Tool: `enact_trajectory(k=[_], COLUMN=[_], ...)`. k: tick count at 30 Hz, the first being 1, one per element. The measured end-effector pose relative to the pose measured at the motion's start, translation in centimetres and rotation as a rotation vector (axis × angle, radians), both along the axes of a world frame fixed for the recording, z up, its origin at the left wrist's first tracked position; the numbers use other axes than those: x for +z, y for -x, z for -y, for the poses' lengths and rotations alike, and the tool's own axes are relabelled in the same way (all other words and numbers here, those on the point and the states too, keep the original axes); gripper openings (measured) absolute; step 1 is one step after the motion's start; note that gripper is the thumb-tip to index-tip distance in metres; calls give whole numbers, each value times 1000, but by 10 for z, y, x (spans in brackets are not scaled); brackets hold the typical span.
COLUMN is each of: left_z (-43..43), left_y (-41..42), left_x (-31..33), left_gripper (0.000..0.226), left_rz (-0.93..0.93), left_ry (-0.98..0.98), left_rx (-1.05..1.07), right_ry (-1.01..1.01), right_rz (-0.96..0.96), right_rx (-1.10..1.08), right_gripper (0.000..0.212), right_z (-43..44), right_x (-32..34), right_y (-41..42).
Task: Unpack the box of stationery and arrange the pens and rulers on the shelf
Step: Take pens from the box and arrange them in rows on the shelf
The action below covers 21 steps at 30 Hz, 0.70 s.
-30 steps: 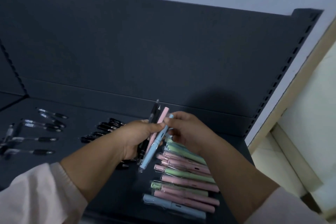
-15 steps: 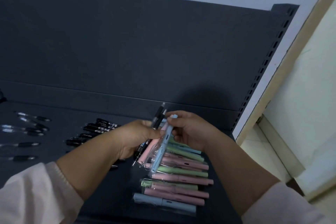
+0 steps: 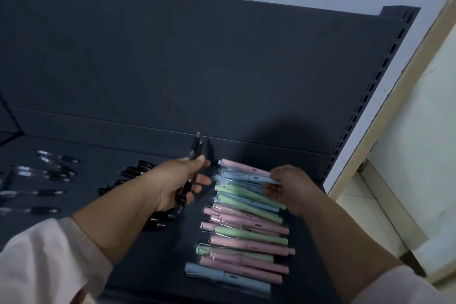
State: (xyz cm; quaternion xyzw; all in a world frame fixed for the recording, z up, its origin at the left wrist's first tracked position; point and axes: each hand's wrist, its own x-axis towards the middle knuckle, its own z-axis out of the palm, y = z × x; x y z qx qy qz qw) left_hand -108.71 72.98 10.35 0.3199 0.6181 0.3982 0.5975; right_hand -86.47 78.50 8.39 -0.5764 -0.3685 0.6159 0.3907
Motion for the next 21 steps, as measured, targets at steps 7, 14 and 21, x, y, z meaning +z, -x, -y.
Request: enact_trajectory(k=[7,14,21], left_z=[6,18,35], left_y=[-2,14,55], left_x=[6,10,-1], left_gripper=[15,20,13], left_rz=[25,-168,-227], left_ry=[35,20,-19], left_rx=[-93,-246,-185], right_ry=[-343,-530,-200], right_rz=[974,725,3], right_rx=[417,393,508], right_gripper=[18,16,11], right_z=[-9,7,22], right_x=[-5,27,29], right_y=[-8,37,113])
